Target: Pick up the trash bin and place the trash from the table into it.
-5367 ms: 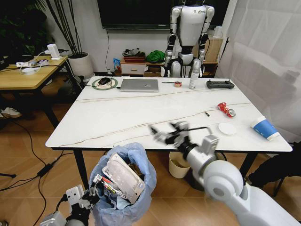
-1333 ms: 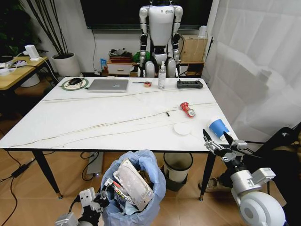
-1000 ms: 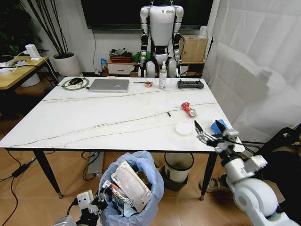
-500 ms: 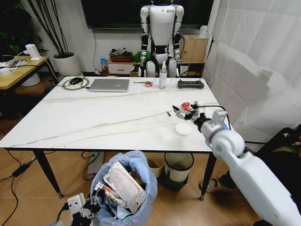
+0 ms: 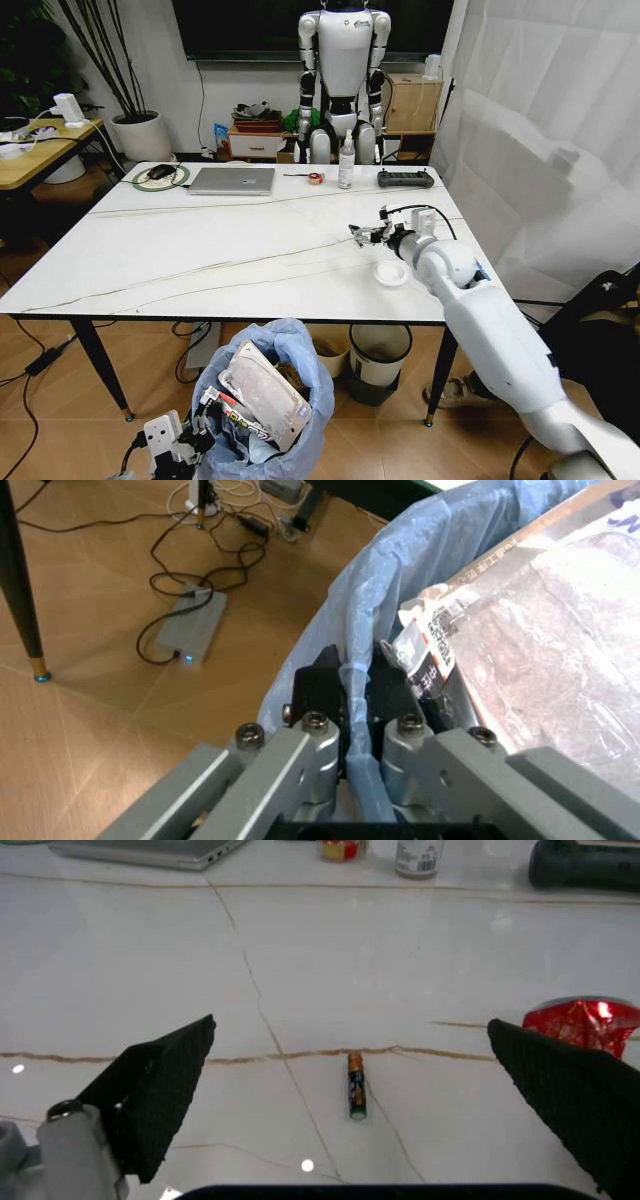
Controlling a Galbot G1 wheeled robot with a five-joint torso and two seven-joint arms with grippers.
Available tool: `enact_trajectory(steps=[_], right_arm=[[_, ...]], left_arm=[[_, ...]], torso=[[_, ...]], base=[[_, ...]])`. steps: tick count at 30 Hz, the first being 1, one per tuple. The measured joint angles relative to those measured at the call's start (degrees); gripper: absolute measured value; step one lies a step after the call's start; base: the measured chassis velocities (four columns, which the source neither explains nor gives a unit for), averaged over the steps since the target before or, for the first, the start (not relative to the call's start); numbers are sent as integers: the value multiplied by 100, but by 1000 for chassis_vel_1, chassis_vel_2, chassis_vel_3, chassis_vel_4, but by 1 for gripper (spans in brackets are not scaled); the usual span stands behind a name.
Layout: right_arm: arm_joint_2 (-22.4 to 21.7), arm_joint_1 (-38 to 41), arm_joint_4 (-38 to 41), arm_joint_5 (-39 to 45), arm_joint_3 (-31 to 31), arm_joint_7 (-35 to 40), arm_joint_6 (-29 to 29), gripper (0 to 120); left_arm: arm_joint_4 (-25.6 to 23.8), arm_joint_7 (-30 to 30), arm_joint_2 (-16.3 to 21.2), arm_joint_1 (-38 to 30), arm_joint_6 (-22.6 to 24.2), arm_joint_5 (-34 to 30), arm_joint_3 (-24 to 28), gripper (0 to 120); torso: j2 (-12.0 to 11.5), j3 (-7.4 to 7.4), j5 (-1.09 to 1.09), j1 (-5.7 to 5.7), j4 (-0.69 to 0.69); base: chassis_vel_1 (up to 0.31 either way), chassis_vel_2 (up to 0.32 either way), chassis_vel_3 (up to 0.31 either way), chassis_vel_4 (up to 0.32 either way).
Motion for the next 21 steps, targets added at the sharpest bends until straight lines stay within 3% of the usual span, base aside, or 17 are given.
enact_trajectory(steps=[21], right_arm=[[397,196,-735,-122,-294,-5,25,100]], left_arm=[[-30,7,1,-8,1,17,23,0]], torso=[[0,-1,0,-1,0]], base=[[0,0,0,0]])
